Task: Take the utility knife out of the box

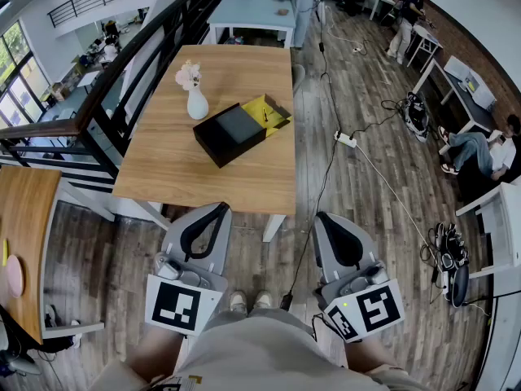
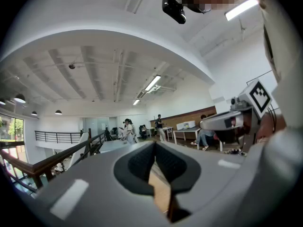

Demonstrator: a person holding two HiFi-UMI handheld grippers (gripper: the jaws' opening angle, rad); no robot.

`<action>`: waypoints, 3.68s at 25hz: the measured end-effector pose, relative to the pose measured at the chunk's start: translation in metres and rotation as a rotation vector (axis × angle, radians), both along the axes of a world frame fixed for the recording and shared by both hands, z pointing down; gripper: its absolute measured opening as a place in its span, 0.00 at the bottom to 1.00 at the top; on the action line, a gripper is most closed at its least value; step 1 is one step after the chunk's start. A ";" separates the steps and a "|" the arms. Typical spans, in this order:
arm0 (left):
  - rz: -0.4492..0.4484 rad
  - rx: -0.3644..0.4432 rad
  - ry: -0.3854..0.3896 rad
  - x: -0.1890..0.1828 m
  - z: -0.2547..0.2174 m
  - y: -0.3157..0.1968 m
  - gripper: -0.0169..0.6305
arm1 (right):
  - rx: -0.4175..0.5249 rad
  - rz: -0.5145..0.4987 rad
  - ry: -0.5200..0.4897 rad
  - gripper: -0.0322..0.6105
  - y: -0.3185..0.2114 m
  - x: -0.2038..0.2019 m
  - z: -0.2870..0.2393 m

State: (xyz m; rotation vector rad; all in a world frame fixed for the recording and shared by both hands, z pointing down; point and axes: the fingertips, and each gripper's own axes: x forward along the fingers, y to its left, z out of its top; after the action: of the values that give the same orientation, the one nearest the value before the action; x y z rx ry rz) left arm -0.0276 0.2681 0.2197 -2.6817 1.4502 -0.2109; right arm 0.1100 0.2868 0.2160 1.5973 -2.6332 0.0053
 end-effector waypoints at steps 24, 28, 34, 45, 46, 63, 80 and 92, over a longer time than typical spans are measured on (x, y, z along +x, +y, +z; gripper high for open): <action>0.018 -0.014 -0.005 0.020 0.018 -0.008 0.03 | -0.043 -0.001 -0.038 0.05 -0.011 0.019 0.020; 0.006 -0.029 -0.028 0.026 0.022 -0.013 0.03 | -0.045 -0.005 -0.033 0.05 -0.015 0.024 0.021; -0.009 -0.035 -0.040 0.036 0.024 -0.021 0.03 | -0.033 -0.017 -0.005 0.05 -0.022 0.030 0.021; -0.019 -0.044 -0.073 0.067 0.033 -0.033 0.03 | -0.024 -0.034 -0.014 0.05 -0.042 0.059 0.028; -0.020 -0.044 -0.078 0.070 0.034 -0.033 0.03 | -0.024 -0.034 -0.015 0.05 -0.043 0.062 0.029; -0.025 -0.042 -0.100 0.081 0.040 -0.033 0.03 | -0.027 -0.033 -0.084 0.05 -0.054 0.080 0.038; -0.010 -0.056 -0.051 0.032 0.054 -0.131 0.03 | -0.039 -0.005 -0.052 0.05 -0.150 0.031 0.049; 0.066 -0.091 -0.039 0.000 0.062 -0.260 0.03 | -0.071 0.087 -0.045 0.05 -0.267 -0.002 0.052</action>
State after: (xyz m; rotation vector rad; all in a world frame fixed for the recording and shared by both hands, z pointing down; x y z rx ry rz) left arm -0.0280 0.0083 0.2813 -2.7748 1.3715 -0.3311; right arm 0.1082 0.0194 0.2683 1.7066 -2.5621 0.1393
